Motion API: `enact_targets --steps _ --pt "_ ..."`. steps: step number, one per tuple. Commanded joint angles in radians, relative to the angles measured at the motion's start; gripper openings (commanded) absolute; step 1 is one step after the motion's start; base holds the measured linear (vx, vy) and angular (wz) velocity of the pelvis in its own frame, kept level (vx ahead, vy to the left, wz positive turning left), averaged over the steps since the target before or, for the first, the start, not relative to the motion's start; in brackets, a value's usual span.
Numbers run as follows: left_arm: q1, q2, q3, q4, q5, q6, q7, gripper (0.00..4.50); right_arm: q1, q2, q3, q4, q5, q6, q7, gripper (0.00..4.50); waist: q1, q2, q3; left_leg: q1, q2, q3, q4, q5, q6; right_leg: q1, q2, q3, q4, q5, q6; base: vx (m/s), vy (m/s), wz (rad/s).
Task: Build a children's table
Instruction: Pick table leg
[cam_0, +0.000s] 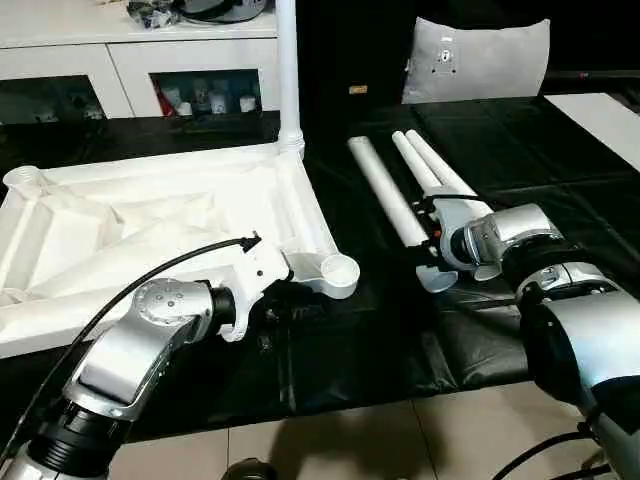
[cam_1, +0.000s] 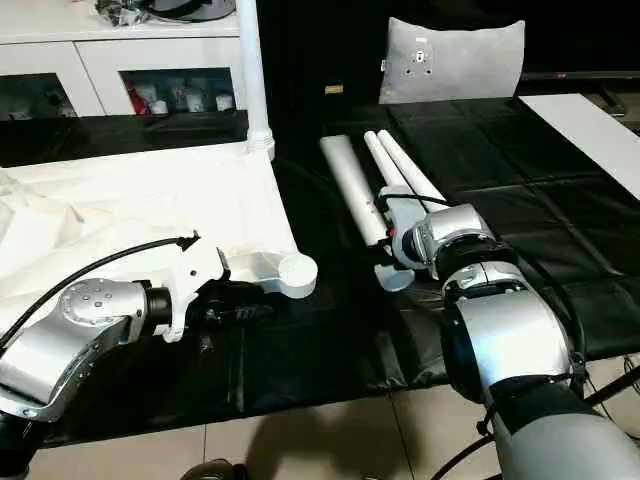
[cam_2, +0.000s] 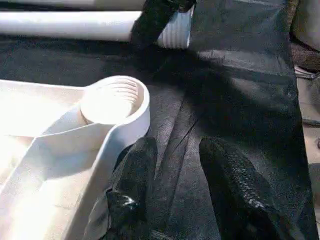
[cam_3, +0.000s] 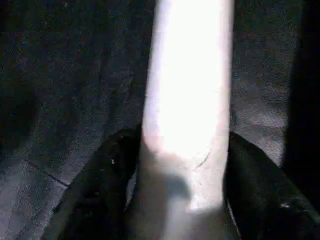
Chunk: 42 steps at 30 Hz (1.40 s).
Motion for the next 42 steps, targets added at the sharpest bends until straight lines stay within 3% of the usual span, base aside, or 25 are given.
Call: enact_targets --steps 1,6,12,15,17,18,19,21,23,24,25,26,28,29,30,31,32,34,36,42 --pt "-0.007 -0.002 -0.005 -0.025 -0.002 0.005 0.005 1.71 -0.009 -0.002 0.008 -0.001 -0.008 0.011 0.01 2.39 0.0 0.0 -0.063 0.03 0.045 -0.009 -0.065 -0.222 -0.035 0.031 -0.051 0.038 -0.067 -0.06 -0.261 0.0 0.0 0.0" --pt "-0.004 -0.015 -0.005 -0.014 0.006 -0.004 0.028 1.71 0.008 -0.005 -0.017 -0.007 0.012 0.009 -0.011 2.04 -0.001 -0.008 -0.062 0.03 0.046 -0.007 -0.064 -0.213 -0.027 0.031 -0.051 0.038 -0.068 -0.074 -0.257 0.0 0.0 0.0" --pt "-0.015 -0.046 0.003 0.018 0.014 -0.033 0.068 1.71 0.039 -0.009 -0.07 -0.023 0.051 0.0 -0.044 1.95 0.0 -0.005 -0.063 0.03 0.046 -0.009 -0.064 -0.21 -0.032 0.032 -0.052 0.04 -0.07 -0.071 -0.247 0.0 0.0 0.0" --pt "-0.034 -0.121 0.053 0.065 0.034 -0.085 0.185 1.71 0.058 -0.012 -0.146 -0.052 0.107 -0.038 -0.098 1.95 -0.001 0.003 -0.064 0.03 0.045 -0.01 -0.064 -0.225 -0.039 0.034 -0.052 0.04 -0.07 -0.06 -0.244 0.0 0.0 0.0" --pt "-0.079 -0.183 0.091 0.103 0.044 -0.033 0.293 1.71 0.079 -0.018 -0.2 -0.113 0.145 -0.106 -0.142 1.94 -0.004 -0.003 -0.064 0.031 0.044 -0.01 -0.063 -0.239 -0.043 0.035 -0.051 0.041 -0.072 -0.056 -0.241 0.0 0.0 0.0" --pt "-0.096 -0.207 0.11 0.125 0.038 -0.052 0.321 1.71 0.096 -0.01 -0.242 -0.161 0.18 -0.179 -0.15 1.94 0.0 -0.006 -0.064 0.032 0.043 -0.01 -0.062 -0.237 -0.039 0.035 -0.054 0.041 -0.075 -0.065 -0.236 0.0 0.0 0.0" --pt "-0.101 -0.222 0.121 0.137 0.032 -0.075 0.333 1.71 0.108 -0.003 -0.269 -0.19 0.202 -0.223 -0.15 1.94 0.0 0.0 -0.066 0.028 0.041 -0.012 -0.061 -0.227 -0.035 0.039 -0.056 0.041 -0.073 -0.058 -0.234 0.0 0.0 0.0" --pt "-0.108 -0.252 0.141 0.164 0.036 -0.137 0.377 1.71 0.134 0.012 -0.324 -0.248 0.259 -0.242 -0.112 1.94 -0.001 -0.009 -0.07 0.024 0.041 -0.013 -0.058 -0.192 -0.008 0.044 -0.054 0.038 -0.071 -0.019 -0.23 0.0 0.0 0.0" --pt "-0.118 -0.272 0.149 0.171 0.024 -0.159 0.385 1.71 0.155 0.023 -0.348 -0.296 0.29 -0.233 -0.088 1.93 -0.001 -0.002 -0.07 0.023 0.038 -0.01 -0.054 -0.159 0.02 0.043 -0.049 0.037 -0.071 0.026 -0.237 0.0 0.0 0.0" --pt "-0.147 -0.322 0.185 0.189 -0.019 -0.144 0.408 2.05 0.212 0.048 -0.395 -0.417 0.375 -0.197 -0.002 1.93 0.001 -0.001 -0.074 0.023 0.04 -0.011 -0.051 -0.135 0.034 0.044 -0.049 0.036 -0.066 0.063 -0.247 0.0 0.0 0.0" --pt "-0.165 -0.35 0.212 0.199 -0.047 -0.119 0.429 2.05 0.246 0.06 -0.412 -0.483 0.421 -0.176 0.059 1.93 0.003 -0.004 -0.073 0.023 0.038 -0.007 -0.049 -0.13 0.046 0.045 -0.047 0.038 -0.067 0.085 -0.246 0.0 0.0 0.0" --pt "-0.178 -0.372 0.233 0.205 -0.062 -0.096 0.447 2.05 0.272 0.068 -0.42 -0.532 0.454 -0.16 0.096 1.93 0.007 -0.005 -0.077 0.023 0.042 -0.009 -0.046 -0.109 0.068 0.049 -0.048 0.038 -0.06 0.139 -0.251 0.0 0.0 0.0" --pt "-0.212 -0.426 0.297 0.217 -0.129 -0.081 0.476 2.32 0.339 0.085 -0.424 -0.642 0.524 -0.129 0.18 1.93 0.013 -0.005 -0.076 0.023 0.043 -0.009 -0.047 -0.104 0.089 0.046 -0.048 0.033 -0.063 0.139 -0.269 0.0 0.0 0.0" --pt "-0.229 -0.448 0.322 0.226 -0.158 -0.078 0.487 2.32 0.369 0.091 -0.43 -0.687 0.565 -0.103 0.224 1.93 0.016 -0.001 -0.075 0.024 0.045 -0.01 -0.047 -0.111 0.089 0.046 -0.05 0.032 -0.064 0.127 -0.28 0.0 0.0 0.0" --pt "-0.243 -0.464 0.34 0.235 -0.183 -0.073 0.491 2.43 0.398 0.098 -0.433 -0.729 0.603 -0.089 0.256 1.93 0.019 -0.003 -0.076 0.025 0.047 -0.01 -0.046 -0.115 0.089 0.046 -0.052 0.032 -0.066 0.117 -0.284 0.0 0.0 0.0" --pt "-0.251 -0.484 0.35 0.235 -0.221 -0.052 0.479 2.53 0.436 0.102 -0.44 -0.778 0.652 -0.055 0.283 1.93 0.021 -0.011 -0.072 0.024 0.047 -0.009 -0.049 -0.129 0.087 0.045 -0.051 0.032 -0.07 0.082 -0.283 0.0 0.0 0.0" --pt "-0.259 -0.497 0.354 0.234 -0.252 -0.031 0.47 2.61 0.466 0.105 -0.441 -0.819 0.689 -0.03 0.303 1.93 0.03 -0.011 -0.071 0.027 0.048 -0.008 -0.049 -0.13 0.086 0.046 -0.055 0.034 -0.071 0.052 -0.277 0.0 0.0 0.0" --pt "-0.271 -0.526 0.355 0.217 -0.323 0.015 0.441 2.78 0.514 0.107 -0.437 -0.886 0.748 0.017 0.338 1.93 0.032 -0.012 -0.069 0.026 0.048 -0.009 -0.053 -0.14 0.075 0.041 -0.054 0.033 -0.076 -0.002 -0.268 0.0 0.0 0.0" --pt "-0.283 -0.561 0.359 0.199 -0.388 0.049 0.435 2.88 0.554 0.108 -0.413 -0.948 0.773 0.049 0.369 1.93 0.039 -0.01 -0.065 0.027 0.049 -0.01 -0.057 -0.172 0.05 0.039 -0.057 0.034 -0.085 -0.078 -0.25 0.0 0.0 0.0" --pt "-0.302 -0.601 0.373 0.182 -0.457 0.119 0.427 3.35 0.611 0.123 -0.375 -1.049 0.789 0.086 0.383 1.93 0.04 -0.012 -0.06 0.022 0.048 -0.016 -0.068 -0.204 0.005 0.038 -0.063 0.037 -0.096 -0.166 -0.191 0.0 0.0 0.0"
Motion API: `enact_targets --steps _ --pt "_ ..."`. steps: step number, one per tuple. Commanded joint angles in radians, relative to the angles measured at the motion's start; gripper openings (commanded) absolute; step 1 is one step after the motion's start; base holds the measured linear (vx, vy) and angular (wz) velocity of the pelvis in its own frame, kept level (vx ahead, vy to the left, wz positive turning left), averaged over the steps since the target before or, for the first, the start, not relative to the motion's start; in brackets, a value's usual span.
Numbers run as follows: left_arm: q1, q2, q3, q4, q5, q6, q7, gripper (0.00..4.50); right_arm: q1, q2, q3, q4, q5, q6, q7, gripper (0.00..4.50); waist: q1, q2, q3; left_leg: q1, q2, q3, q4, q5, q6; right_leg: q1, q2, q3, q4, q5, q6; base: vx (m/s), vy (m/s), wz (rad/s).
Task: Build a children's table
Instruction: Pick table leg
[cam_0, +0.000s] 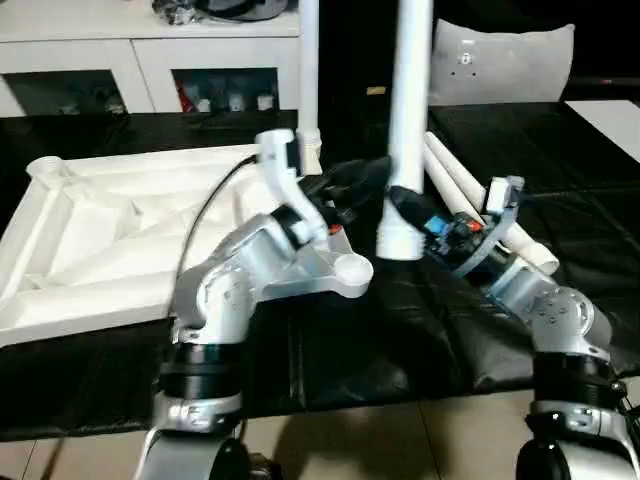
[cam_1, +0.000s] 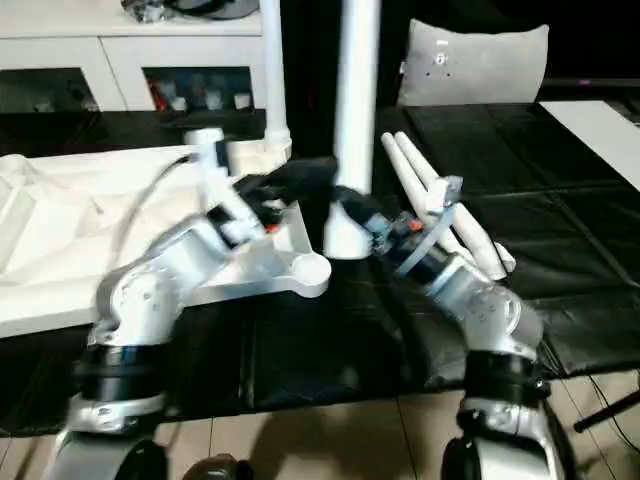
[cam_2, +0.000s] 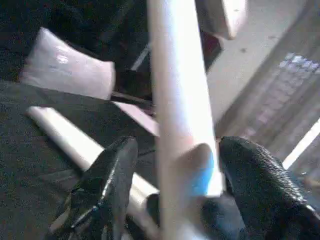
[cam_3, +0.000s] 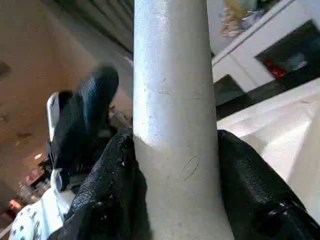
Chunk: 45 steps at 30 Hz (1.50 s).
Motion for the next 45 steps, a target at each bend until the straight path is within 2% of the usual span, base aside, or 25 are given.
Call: enact_targets --steps 1,2,4,9,11,12,15,17,18,19,20,22,24,26,28,31,32,33,34,36,37,39,41,43,45 --pt "-0.007 0.0 0.005 -0.026 -0.037 0.03 -0.012 3.51 0.014 -0.001 0.013 -0.037 0.026 0.005 -0.004 1.93 0.003 -0.013 -0.062 0.026 0.045 -0.017 -0.073 -0.203 -0.002 0.037 -0.061 0.04 -0.099 -0.166 -0.189 0.0 0.0 0.0" --pt "-0.006 -0.001 0.008 -0.034 -0.059 0.042 -0.014 3.51 0.019 -0.002 0.015 -0.045 0.034 0.008 -0.012 1.93 0.002 -0.009 -0.063 0.026 0.045 -0.017 -0.073 -0.197 -0.003 0.037 -0.06 0.04 -0.098 -0.15 -0.187 0.0 0.0 0.0" --pt "-0.004 -0.007 0.013 -0.054 -0.097 0.067 -0.01 3.7 0.033 -0.008 0.031 -0.055 0.025 0.003 -0.021 1.93 0.002 -0.01 -0.065 0.025 0.045 -0.017 -0.072 -0.182 -0.003 0.038 -0.058 0.039 -0.095 -0.12 -0.193 0.0 0.0 0.0" --pt "0.009 0.003 -0.019 -0.074 -0.074 0.075 -0.012 4.11 0.061 -0.012 0.06 -0.105 0.014 0.009 -0.013 1.93 0.001 -0.009 -0.067 0.026 0.045 -0.017 -0.071 -0.146 0.012 0.04 -0.055 0.038 -0.091 -0.046 -0.192 0.0 0.0 0.0" --pt "0.013 0.019 -0.061 -0.071 -0.009 0.028 -0.007 4.26 0.077 -0.015 0.089 -0.142 -0.011 -0.015 -0.016 1.93 0.001 -0.01 -0.067 0.026 0.046 -0.017 -0.071 -0.141 0.015 0.041 -0.055 0.038 -0.092 -0.04 -0.192 0.0 0.0 0.0" --pt "0.014 0.03 -0.091 -0.065 0.042 -0.018 -0.001 4.39 0.087 -0.015 0.113 -0.168 -0.027 -0.032 -0.02 1.93 0.001 -0.009 -0.068 0.025 0.047 -0.019 -0.073 -0.127 0.018 0.043 -0.055 0.038 -0.092 -0.026 -0.174 0.0 0.0 0.0" --pt "0.013 0.037 -0.123 -0.055 0.1 -0.084 0.021 4.5 0.104 -0.007 0.149 -0.21 -0.036 -0.053 -0.032 1.93 0.002 -0.012 -0.07 0.025 0.048 -0.019 -0.071 -0.111 0.021 0.044 -0.057 0.038 -0.09 0.006 -0.165 0.0 0.0 0.0" --pt "0.013 0.036 -0.127 -0.053 0.113 -0.105 0.027 4.12 0.11 0.001 0.159 -0.224 -0.034 -0.056 -0.039 1.93 0.0 -0.011 -0.068 0.025 0.048 -0.018 -0.072 -0.123 0.021 0.042 -0.057 0.038 -0.091 -0.005 -0.171 0.0 0.0 0.0" --pt "0.012 0.012 -0.098 -0.053 0.092 -0.115 0.042 4.09 0.117 0.011 0.172 -0.232 -0.039 -0.063 -0.047 1.93 0.0 -0.005 -0.067 0.026 0.048 -0.018 -0.073 -0.139 0.012 0.041 -0.057 0.038 -0.091 -0.028 -0.174 0.0 0.0 0.0" --pt "0.012 0.012 -0.098 -0.053 0.092 -0.115 0.042 4.16 0.117 0.011 0.172 -0.232 -0.039 -0.063 -0.047 1.93 -0.001 -0.004 -0.067 0.026 0.048 -0.018 -0.073 -0.146 0.009 0.041 -0.058 0.039 -0.093 -0.034 -0.175 0.0 0.0 0.0" --pt "0.012 -0.001 -0.081 -0.057 0.071 -0.115 0.043 4.12 0.121 0.011 0.177 -0.232 -0.042 -0.066 -0.046 1.93 -0.002 -0.008 -0.066 0.026 0.049 -0.018 -0.075 -0.158 0.002 0.042 -0.058 0.038 -0.093 -0.042 -0.18 0.0 0.0 0.0" --pt "0.013 -0.003 -0.08 -0.059 0.068 -0.118 0.04 3.72 0.123 0.01 0.177 -0.232 -0.042 -0.066 -0.044 1.93 -0.003 -0.01 -0.065 0.026 0.048 -0.018 -0.076 -0.17 -0.001 0.041 -0.058 0.038 -0.094 -0.061 -0.186 0.0 0.0 0.0" --pt "0.021 -0.003 -0.082 -0.069 0.06 -0.124 0.027 3.68 0.131 0.002 0.185 -0.237 -0.038 -0.062 -0.036 1.93 -0.003 -0.013 -0.065 0.025 0.048 -0.017 -0.075 -0.17 0.003 0.041 -0.058 0.04 -0.096 -0.068 -0.18 0.0 0.0 0.0" --pt "0.026 -0.004 -0.08 -0.075 0.046 -0.127 0.023 3.66 0.137 -0.009 0.196 -0.246 -0.03 -0.057 -0.031 1.93 -0.003 -0.012 -0.066 0.025 0.047 -0.018 -0.074 -0.154 0.007 0.042 -0.058 0.039 -0.094 -0.055 -0.177 0.0 0.0 0.0" --pt "0.025 -0.01 -0.068 -0.071 0.024 -0.126 0.02 3.26 0.141 -0.021 0.204 -0.254 -0.025 -0.05 -0.02 1.93 -0.004 -0.012 -0.068 0.024 0.046 -0.017 -0.071 -0.138 0.014 0.043 -0.057 0.039 -0.091 -0.024 -0.185 0.0 0.0 0.0" --pt "0.017 -0.019 -0.053 -0.064 0.01 -0.109 0.028 3.26 0.139 -0.025 0.203 -0.25 -0.027 -0.053 -0.017 1.93 -0.005 -0.01 -0.067 0.024 0.046 -0.017 -0.071 -0.143 0.017 0.043 -0.056 0.038 -0.091 -0.023 -0.192 0.0 0.0 0.0" --pt "0.014 -0.02 -0.048 -0.061 0.004 -0.103 0.031 3.15 0.137 -0.027 0.204 -0.248 -0.028 -0.055 -0.016 1.93 -0.006 -0.01 -0.067 0.024 0.046 -0.017 -0.071 -0.142 0.018 0.043 -0.057 0.039 -0.091 -0.022 -0.193 0.0 0.0 0.0" --pt "0.011 -0.02 -0.04 -0.054 -0.003 -0.093 0.037 2.79 0.136 -0.029 0.204 -0.245 -0.029 -0.056 -0.015 1.93 -0.006 -0.007 -0.067 0.025 0.046 -0.018 -0.071 -0.146 0.017 0.042 -0.056 0.038 -0.091 -0.029 -0.194 0.0 0.0 0.0" --pt "0.01 -0.02 -0.039 -0.053 -0.005 -0.092 0.038 2.79 0.135 -0.029 0.204 -0.245 -0.029 -0.056 -0.015 1.93 -0.007 -0.008 -0.067 0.024 0.046 -0.017 -0.07 -0.148 0.016 0.043 -0.056 0.038 -0.092 -0.031 -0.194 0.0 0.0 0.0" --pt "0.002 -0.011 -0.022 -0.043 -0.025 -0.081 0.041 2.88 0.13 -0.037 0.203 -0.25 -0.021 -0.055 -0.02 1.93 -0.01 -0.004 -0.067 0.024 0.044 -0.018 -0.07 -0.154 0.014 0.043 -0.055 0.038 -0.092 -0.03 -0.195 0.0 0.0 0.0" --pt "0.001 -0.011 -0.017 -0.036 -0.03 -0.084 0.04 2.75 0.132 -0.042 0.204 -0.248 -0.022 -0.06 -0.017 1.93 -0.01 -0.003 -0.068 0.026 0.045 -0.018 -0.07 -0.155 0.011 0.044 -0.055 0.038 -0.092 -0.032 -0.194 0.0 0.0 0.0" --pt "0.004 -0.012 -0.011 -0.027 -0.035 -0.09 0.042 2.36 0.136 -0.048 0.206 -0.245 -0.025 -0.068 -0.014 1.93 -0.01 -0.009 -0.068 0.026 0.045 -0.018 -0.07 -0.152 0.012 0.045 -0.055 0.038 -0.092 -0.023 -0.195 0.0 0.0 0.0" --pt "0.001 -0.012 -0.006 -0.023 -0.032 -0.087 0.054 2.37 0.136 -0.05 0.206 -0.245 -0.027 -0.067 -0.019 1.93 -0.01 -0.01 -0.068 0.024 0.045 -0.017 -0.07 -0.144 0.016 0.045 -0.055 0.038 -0.09 -0.01 -0.197 0.0 0.0 0.0" --pt "0.0 -0.01 0.001 -0.027 -0.038 -0.071 0.067 2.07 0.138 -0.052 0.206 -0.258 -0.021 -0.06 -0.022 1.93 -0.01 -0.002 -0.068 0.025 0.045 -0.018 -0.069 -0.14 0.02 0.044 -0.055 0.038 -0.089 -0.002 -0.202 0.0 0.0 0.0" --pt "0.001 -0.009 0.0 -0.023 -0.039 -0.065 0.074 2.04 0.138 -0.055 0.207 -0.255 -0.022 -0.065 -0.024 1.93 -0.011 -0.008 -0.069 0.025 0.044 -0.017 -0.067 -0.139 0.02 0.046 -0.055 0.037 -0.088 0.0 -0.205 0.0 0.0 0.0"
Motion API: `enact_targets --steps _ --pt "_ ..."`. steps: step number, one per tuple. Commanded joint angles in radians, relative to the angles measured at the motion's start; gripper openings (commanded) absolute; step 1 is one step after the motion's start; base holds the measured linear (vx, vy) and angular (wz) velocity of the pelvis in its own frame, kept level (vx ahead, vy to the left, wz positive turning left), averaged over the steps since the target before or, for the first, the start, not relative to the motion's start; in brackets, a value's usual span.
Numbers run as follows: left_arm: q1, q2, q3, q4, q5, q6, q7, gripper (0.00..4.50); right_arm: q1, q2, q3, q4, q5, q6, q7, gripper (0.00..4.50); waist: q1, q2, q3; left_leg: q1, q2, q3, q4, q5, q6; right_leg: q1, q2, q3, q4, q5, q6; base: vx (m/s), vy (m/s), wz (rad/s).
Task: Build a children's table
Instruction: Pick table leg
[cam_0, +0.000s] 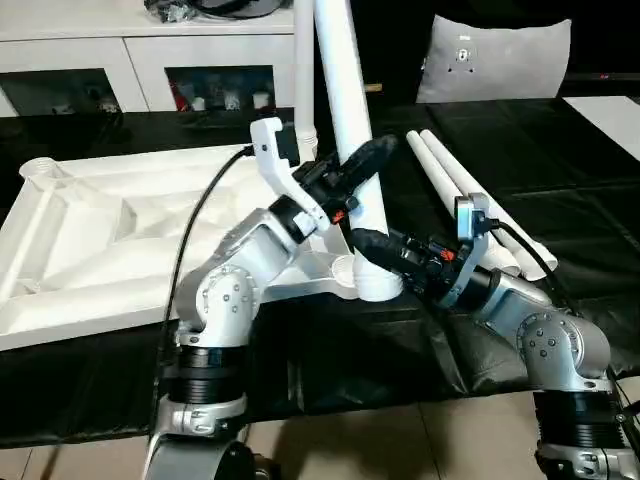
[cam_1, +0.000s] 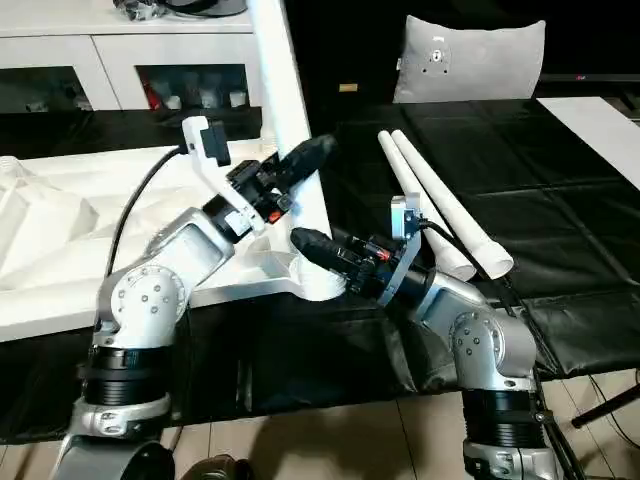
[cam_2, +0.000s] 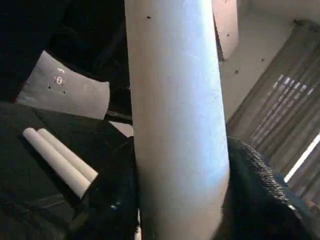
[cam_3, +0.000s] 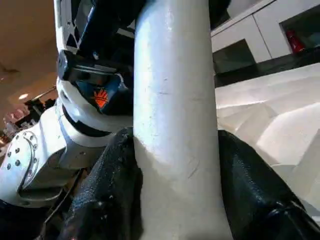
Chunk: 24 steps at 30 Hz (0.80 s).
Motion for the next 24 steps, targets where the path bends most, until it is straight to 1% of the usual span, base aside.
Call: enact_targets --steps 1,5,6,7,8,10,11,13,14,15,16,17,18,19,20,21,22,23,24 --pt "-0.014 0.004 -0.001 0.007 0.013 0.008 0.017 2.04 -0.005 -0.006 -0.005 -0.014 0.013 -0.009 -0.001 1.92 0.001 -0.009 -0.068 0.027 0.045 -0.017 -0.061 -0.142 0.021 0.044 -0.055 0.038 -0.077 -0.006 -0.212 0.0 0.0 0.0" --pt "-0.024 0.008 -0.005 0.009 0.022 -0.004 0.017 1.89 -0.013 -0.012 0.0 -0.011 0.01 -0.017 -0.004 1.91 0.001 -0.007 -0.068 0.028 0.046 -0.018 -0.061 -0.141 0.021 0.044 -0.055 0.038 -0.077 -0.016 -0.208 0.0 0.0 0.0" --pt "-0.028 0.017 -0.013 0.01 0.037 -0.015 0.019 1.89 -0.016 -0.019 0.01 -0.008 -0.016 -0.04 -0.011 1.91 0.002 -0.009 -0.069 0.028 0.046 -0.017 -0.06 -0.135 0.022 0.045 -0.055 0.039 -0.076 -0.007 -0.208 0.0 0.0 0.0" --pt "-0.028 0.017 -0.013 0.01 0.037 -0.015 0.019 1.89 -0.016 -0.019 0.01 -0.008 -0.016 -0.04 -0.011 1.91 0.002 -0.009 -0.069 0.027 0.046 -0.017 -0.06 -0.133 0.023 0.044 -0.055 0.039 -0.076 -0.004 -0.208 0.0 0.0 0.0" --pt "-0.032 0.039 -0.041 0.007 0.072 -0.032 0.008 1.88 -0.022 -0.028 0.023 0.005 -0.05 -0.059 -0.028 1.91 0.002 -0.01 -0.069 0.028 0.046 -0.018 -0.06 -0.129 0.022 0.044 -0.055 0.038 -0.076 0.001 -0.205 0.0 0.0 0.0" --pt "-0.032 0.054 -0.065 -0.002 0.092 -0.04 -0.002 1.88 -0.027 -0.035 0.025 0.015 -0.049 -0.044 -0.031 1.91 0.001 -0.008 -0.069 0.028 0.045 -0.017 -0.06 -0.13 0.023 0.044 -0.054 0.039 -0.076 -0.003 -0.201 0.0 0.0 0.0" --pt "-0.032 0.056 -0.068 -0.006 0.094 -0.039 -0.002 1.88 -0.029 -0.038 0.024 0.017 -0.042 -0.032 -0.027 2.26 0.001 -0.008 -0.069 0.029 0.046 -0.017 -0.059 -0.129 0.023 0.045 -0.054 0.039 -0.075 0.0 -0.203 0.0 0.0 0.0" --pt "-0.03 0.066 -0.087 -0.022 0.105 -0.038 -0.006 1.88 -0.035 -0.051 0.027 0.024 -0.044 -0.019 -0.024 2.61 0.001 -0.011 -0.07 0.028 0.046 -0.017 -0.059 -0.123 0.026 0.045 -0.054 0.038 -0.074 0.008 -0.209 0.0 0.0 0.0" --pt "-0.03 0.073 -0.099 -0.029 0.115 -0.041 -0.012 1.88 -0.04 -0.058 0.027 0.028 -0.044 -0.011 -0.023 2.61 0.001 -0.01 -0.07 0.029 0.047 -0.018 -0.059 -0.121 0.027 0.045 -0.053 0.038 -0.074 0.006 -0.208 0.0 0.0 0.0" --pt "-0.029 0.085 -0.123 -0.042 0.131 -0.046 -0.025 1.88 -0.047 -0.075 0.031 0.027 -0.045 -0.006 -0.008 2.81 0.002 -0.012 -0.07 0.029 0.046 -0.017 -0.058 -0.117 0.027 0.046 -0.054 0.038 -0.073 0.008 -0.206 0.0 0.0 0.0" --pt "-0.029 0.109 -0.161 -0.049 0.166 -0.06 -0.046 1.88 -0.054 -0.094 0.035 0.026 -0.043 0.004 0.007 2.96 0.002 -0.015 -0.07 0.028 0.046 -0.016 -0.057 -0.109 0.03 0.046 -0.054 0.039 -0.072 0.015 -0.205 0.0 0.0 0.0" --pt "-0.03 0.119 -0.176 -0.051 0.18 -0.066 -0.054 1.88 -0.057 -0.102 0.037 0.027 -0.042 0.008 0.012 3.04 0.004 -0.013 -0.071 0.028 0.046 -0.019 -0.057 -0.107 0.033 0.047 -0.054 0.038 -0.072 0.012 -0.2 0.0 0.0 0.0" --pt "-0.03 0.119 -0.176 -0.051 0.18 -0.066 -0.054 1.88 -0.057 -0.102 0.037 0.027 -0.042 0.008 0.012 3.08 0.004 -0.012 -0.07 0.029 0.046 -0.017 -0.056 -0.103 0.036 0.045 -0.054 0.039 -0.071 0.014 -0.199 0.0 0.0 0.0" --pt "-0.03 0.121 -0.183 -0.051 0.179 -0.065 -0.058 1.88 -0.06 -0.115 0.045 0.027 -0.046 0.006 0.022 3.08 0.003 -0.013 -0.07 0.028 0.045 -0.016 -0.056 -0.104 0.036 0.046 -0.054 0.039 -0.071 0.015 -0.201 0.0 0.0 0.0" --pt "-0.031 0.122 -0.188 -0.053 0.176 -0.066 -0.065 1.88 -0.064 -0.131 0.056 0.028 -0.051 0.006 0.036 3.15 0.003 -0.013 -0.071 0.028 0.046 -0.015 -0.055 -0.102 0.035 0.046 -0.055 0.039 -0.07 0.02 -0.209 0.0 0.0 0.0" --pt "-0.032 0.124 -0.197 -0.057 0.169 -0.064 -0.076 1.88 -0.072 -0.161 0.077 0.03 -0.059 0.009 0.063 3.26 0.004 -0.014 -0.071 0.028 0.045 -0.015 -0.053 -0.103 0.035 0.047 -0.055 0.038 -0.07 0.021 -0.215 0.0 0.0 0.0" --pt "-0.032 0.124 -0.197 -0.057 0.169 -0.064 -0.076 1.88 -0.072 -0.161 0.077 0.03 -0.059 0.009 0.063 3.39 0.005 -0.014 -0.071 0.027 0.045 -0.015 -0.054 -0.104 0.036 0.048 -0.055 0.038 -0.07 0.021 -0.217 0.0 0.0 0.0" --pt "-0.032 0.126 -0.202 -0.06 0.167 -0.064 -0.083 1.88 -0.077 -0.174 0.086 0.033 -0.06 0.017 0.076 3.39 0.005 -0.014 -0.071 0.027 0.045 -0.014 -0.053 -0.105 0.037 0.047 -0.055 0.039 -0.07 0.021 -0.222 0.0 0.0 0.0" --pt "-0.031 0.127 -0.206 -0.063 0.167 -0.066 -0.088 1.88 -0.081 -0.181 0.091 0.036 -0.063 0.018 0.082 3.59 0.004 -0.015 -0.072 0.028 0.045 -0.015 -0.052 -0.104 0.04 0.048 -0.054 0.038 -0.068 0.022 -0.226 0.0 0.0 0.0"
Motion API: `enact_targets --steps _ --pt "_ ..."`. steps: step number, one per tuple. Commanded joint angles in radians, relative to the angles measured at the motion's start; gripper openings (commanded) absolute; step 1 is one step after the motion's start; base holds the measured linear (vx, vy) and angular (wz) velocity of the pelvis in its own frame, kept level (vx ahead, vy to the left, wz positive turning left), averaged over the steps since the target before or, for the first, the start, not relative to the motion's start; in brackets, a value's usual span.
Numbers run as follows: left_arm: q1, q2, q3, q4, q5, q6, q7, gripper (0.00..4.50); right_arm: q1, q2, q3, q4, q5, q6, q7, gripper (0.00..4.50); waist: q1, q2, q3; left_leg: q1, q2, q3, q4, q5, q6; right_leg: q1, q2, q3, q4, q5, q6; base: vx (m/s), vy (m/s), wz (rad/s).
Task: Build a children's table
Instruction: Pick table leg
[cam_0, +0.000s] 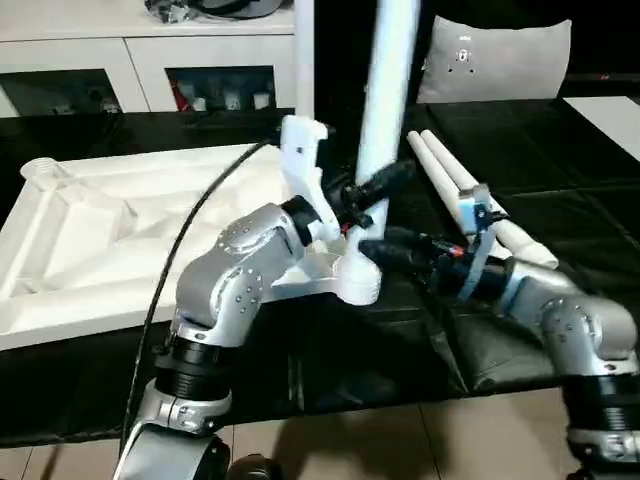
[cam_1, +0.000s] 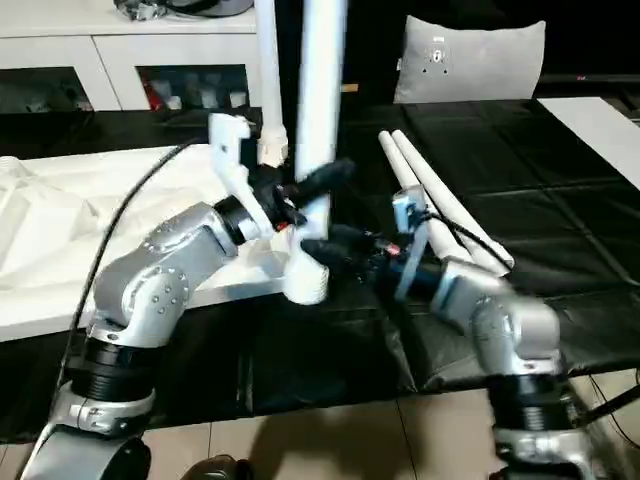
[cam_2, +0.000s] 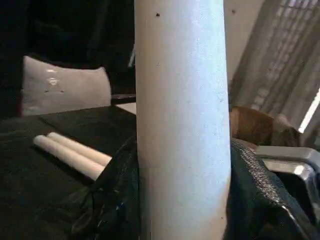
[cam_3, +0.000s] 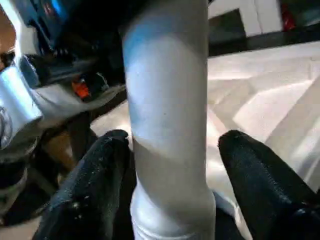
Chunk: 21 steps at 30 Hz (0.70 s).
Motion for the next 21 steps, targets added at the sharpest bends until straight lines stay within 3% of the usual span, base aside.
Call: enact_targets --steps 1,10,12,20,21 --pt "-0.014 0.002 -0.014 -0.031 -0.002 -0.009 -0.02 1.88 -0.02 -0.016 0.012 0.008 -0.015 0.012 0.015 3.59 0.002 -0.015 -0.07 0.026 0.045 -0.015 -0.054 -0.105 0.043 0.046 -0.056 0.038 -0.07 0.016 -0.229 0.0 0.0 0.0" --pt "0.004 0.018 -0.069 -0.075 -0.004 -0.011 -0.091 1.88 -0.053 -0.038 0.05 0.06 -0.017 0.028 0.047 3.77 0.002 -0.017 -0.072 0.027 0.046 -0.014 -0.052 -0.098 0.054 0.046 -0.055 0.038 -0.067 0.016 -0.244 0.0 0.0 0.0" --pt "0.006 0.019 -0.072 -0.078 -0.005 -0.008 -0.095 1.88 -0.057 -0.037 0.053 0.065 -0.015 0.028 0.05 3.39 0.002 -0.017 -0.072 0.028 0.047 -0.014 -0.051 -0.096 0.055 0.046 -0.054 0.037 -0.066 0.025 -0.248 0.0 0.0 0.0" --pt "0.009 0.021 -0.087 -0.08 -0.001 -0.008 -0.106 1.86 -0.061 -0.037 0.066 0.068 -0.014 0.02 0.078 2.88 0.003 -0.016 -0.071 0.029 0.047 -0.015 -0.053 -0.115 0.046 0.045 -0.054 0.037 -0.068 -0.001 -0.244 0.0 0.0 0.0" --pt "0.009 0.02 -0.09 -0.079 0.0 -0.009 -0.109 1.86 -0.06 -0.039 0.071 0.063 -0.013 0.02 0.088 2.62 0.002 -0.017 -0.071 0.028 0.047 -0.014 -0.053 -0.116 0.045 0.046 -0.055 0.038 -0.069 -0.002 -0.244 0.0 0.0 0.0"
